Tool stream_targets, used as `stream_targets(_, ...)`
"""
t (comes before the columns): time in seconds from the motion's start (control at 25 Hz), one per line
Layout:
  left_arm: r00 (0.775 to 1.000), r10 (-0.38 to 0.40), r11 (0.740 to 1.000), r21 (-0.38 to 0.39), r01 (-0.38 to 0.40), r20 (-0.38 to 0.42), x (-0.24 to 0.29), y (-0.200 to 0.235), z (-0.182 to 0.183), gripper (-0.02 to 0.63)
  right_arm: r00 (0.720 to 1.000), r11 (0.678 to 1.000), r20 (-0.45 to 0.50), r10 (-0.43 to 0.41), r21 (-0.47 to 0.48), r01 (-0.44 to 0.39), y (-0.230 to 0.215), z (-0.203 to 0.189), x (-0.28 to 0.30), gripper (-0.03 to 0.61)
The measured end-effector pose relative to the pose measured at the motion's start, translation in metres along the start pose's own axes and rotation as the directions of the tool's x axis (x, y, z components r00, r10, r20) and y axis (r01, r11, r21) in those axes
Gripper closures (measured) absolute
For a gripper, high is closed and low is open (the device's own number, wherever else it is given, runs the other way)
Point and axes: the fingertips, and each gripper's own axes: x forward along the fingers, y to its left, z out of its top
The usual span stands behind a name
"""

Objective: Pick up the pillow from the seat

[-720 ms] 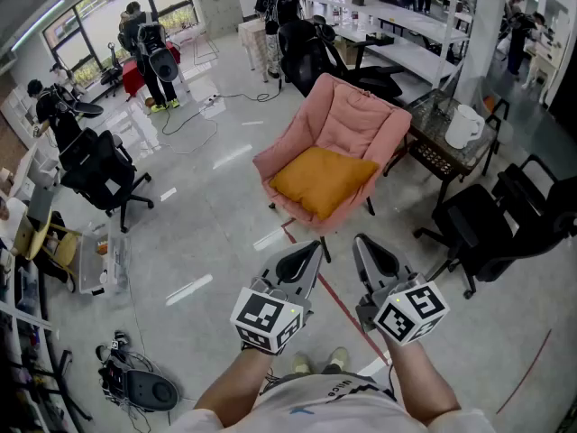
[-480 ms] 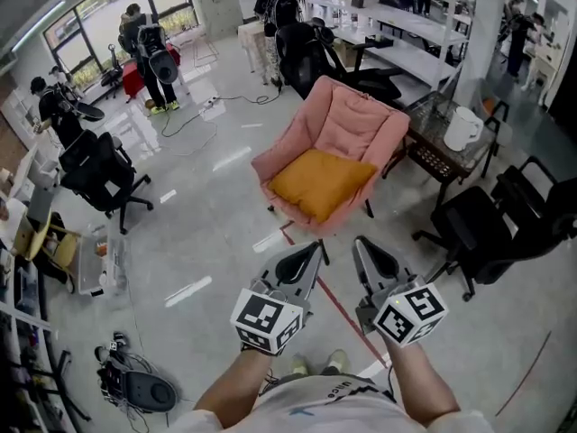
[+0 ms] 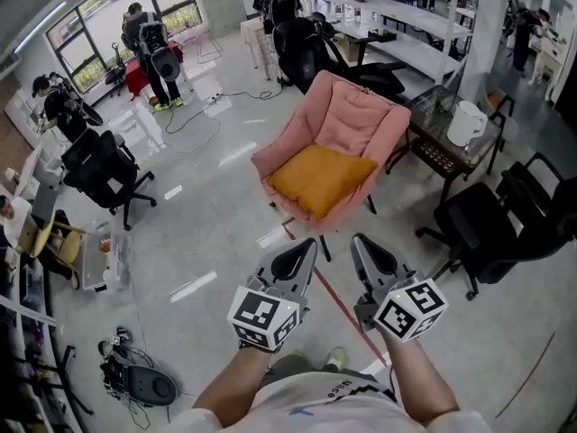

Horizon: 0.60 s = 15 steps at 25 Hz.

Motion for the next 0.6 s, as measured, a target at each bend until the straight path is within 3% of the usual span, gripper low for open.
stream_targets(0.6, 0.998, 0.047, 0.999, -0.015, -0.048, -0.038, 0.068, 0.048, -0.021, 0.604, 0.996, 0.996, 0.009, -0.090, -0.002, 0.090, -0.077, 0.004, 0.047, 0.561)
